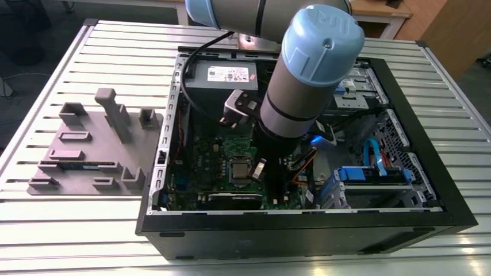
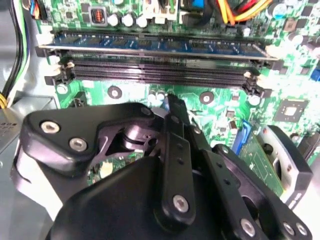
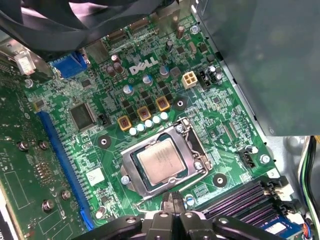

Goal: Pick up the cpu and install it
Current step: 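Install the first cpu locking lever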

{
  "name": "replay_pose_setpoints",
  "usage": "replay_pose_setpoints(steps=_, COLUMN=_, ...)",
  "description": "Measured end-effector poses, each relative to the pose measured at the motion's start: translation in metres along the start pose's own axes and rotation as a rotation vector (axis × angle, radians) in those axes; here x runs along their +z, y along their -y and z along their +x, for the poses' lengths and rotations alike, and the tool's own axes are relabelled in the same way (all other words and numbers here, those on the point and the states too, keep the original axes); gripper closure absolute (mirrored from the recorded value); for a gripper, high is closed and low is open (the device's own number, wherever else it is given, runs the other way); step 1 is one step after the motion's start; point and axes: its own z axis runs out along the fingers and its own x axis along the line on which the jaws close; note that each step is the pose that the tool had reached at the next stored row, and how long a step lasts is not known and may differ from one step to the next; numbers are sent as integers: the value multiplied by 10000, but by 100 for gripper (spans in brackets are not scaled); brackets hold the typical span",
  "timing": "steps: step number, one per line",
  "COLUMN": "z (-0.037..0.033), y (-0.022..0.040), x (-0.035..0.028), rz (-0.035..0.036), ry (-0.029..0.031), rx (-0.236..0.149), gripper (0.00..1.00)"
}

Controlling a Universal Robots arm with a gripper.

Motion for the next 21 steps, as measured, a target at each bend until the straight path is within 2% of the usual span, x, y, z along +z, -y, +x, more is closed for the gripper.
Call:
replay_pose_setpoints(steps=3, z=1, y=-1, x=-9, rz=0, ry=-2, rx=1, gripper=89)
replay_pose_setpoints(steps=8, z=1, y=-15, x=-142, rz=2, ry=-2, rx=1, gripper=89)
replay_pose_setpoints(steps=9, z=1, y=-16, x=-152, rz=1, ry=-3, rx=0, gripper=89)
replay_pose_setpoints(steps=12, z=9, y=-34, x=-152, rz=8, ry=6, rx=-1, gripper=89)
replay_pose_setpoints(steps=21, z=43, y=-172, x=-140, rz=75, ry=18, rx=2, gripper=89)
